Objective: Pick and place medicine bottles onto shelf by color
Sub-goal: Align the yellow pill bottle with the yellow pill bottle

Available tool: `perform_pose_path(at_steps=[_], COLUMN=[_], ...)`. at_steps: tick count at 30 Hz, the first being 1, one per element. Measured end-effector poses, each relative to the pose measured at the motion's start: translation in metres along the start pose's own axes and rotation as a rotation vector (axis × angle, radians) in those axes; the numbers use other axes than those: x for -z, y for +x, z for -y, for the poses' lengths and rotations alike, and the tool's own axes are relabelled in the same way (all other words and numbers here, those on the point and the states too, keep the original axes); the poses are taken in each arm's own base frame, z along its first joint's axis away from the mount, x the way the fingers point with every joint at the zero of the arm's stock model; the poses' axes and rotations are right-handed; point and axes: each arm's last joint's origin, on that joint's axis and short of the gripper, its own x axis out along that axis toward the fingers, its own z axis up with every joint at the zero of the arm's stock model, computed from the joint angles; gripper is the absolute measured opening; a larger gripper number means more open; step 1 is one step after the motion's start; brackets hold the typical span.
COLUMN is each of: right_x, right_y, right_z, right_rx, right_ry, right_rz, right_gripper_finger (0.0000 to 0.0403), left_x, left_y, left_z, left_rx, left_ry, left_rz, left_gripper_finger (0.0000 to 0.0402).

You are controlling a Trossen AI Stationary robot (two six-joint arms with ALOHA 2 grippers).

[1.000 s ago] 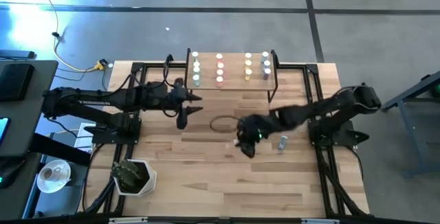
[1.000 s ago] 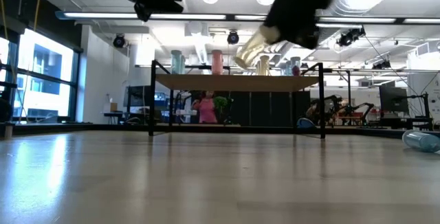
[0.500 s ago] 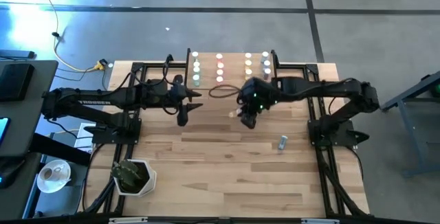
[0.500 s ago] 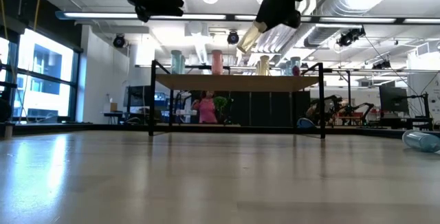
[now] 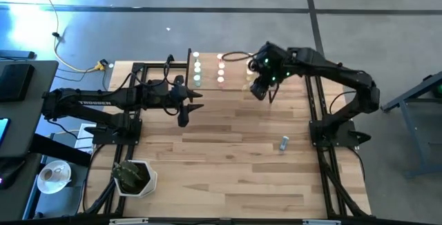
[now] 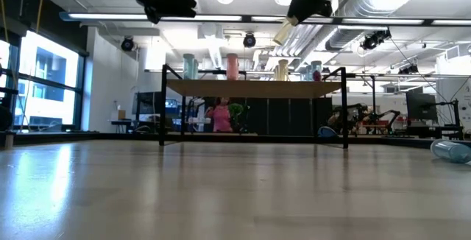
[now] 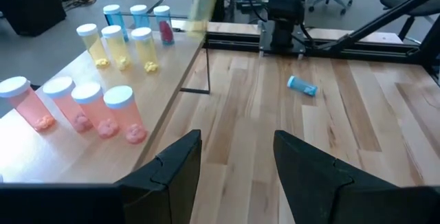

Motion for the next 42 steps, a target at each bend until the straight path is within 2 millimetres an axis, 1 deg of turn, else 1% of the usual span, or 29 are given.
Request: perform_pose_path(at_steps=[5, 12, 16, 19, 23, 31, 39, 42], right_x=[-0.008, -0.019, -0.030, -0.037, -0.045, -0.049, -0.052, -0.053], right_y=[-0.016, -0.038, -0.043, -0.042, -0.034, 0.000, 0.031, 0.039], right_z=[0.015, 0.024, 0.028, 0.032, 0.034, 0.038, 0.041, 0.043], right_rx=[0.018, 0.017, 0.030, 0.048, 0.066, 0.088, 0.103, 0.106], right_ry=[0.028, 0.045, 0.047, 0.042, 0.049, 0.065, 0.072, 0.075], right_rz=[0.028, 0.078, 0.070, 0.012, -0.053, -0.232, -0.326, -0.345], right_gripper_finger=[0.0112, 0.0112, 0.0112, 0.0112, 0.0112, 0.0112, 0.0112, 0.0112], left_x=[0.000, 0.003, 0.003, 0.004, 0.005, 0.007, 0.008, 0.008], left_y=[0.000, 0.000, 0.000, 0.000, 0.000, 0.000, 0.000, 0.000], left_z=[0.000, 0.000, 0.000, 0.000, 0.000, 0.000, 0.000, 0.000], left_rx=[0.000, 0.000, 0.000, 0.000, 0.002, 0.002, 0.002, 0.001], left_ry=[-0.001, 0.001, 0.002, 0.001, -0.016, -0.014, -0.013, -0.013], left_rz=[-0.003, -0.029, -0.035, -0.040, -0.050, -0.072, -0.079, -0.079], left_gripper_finger=[0.0172, 0.0172, 0.0172, 0.0172, 0.0172, 0.0172, 0.0172, 0.0172])
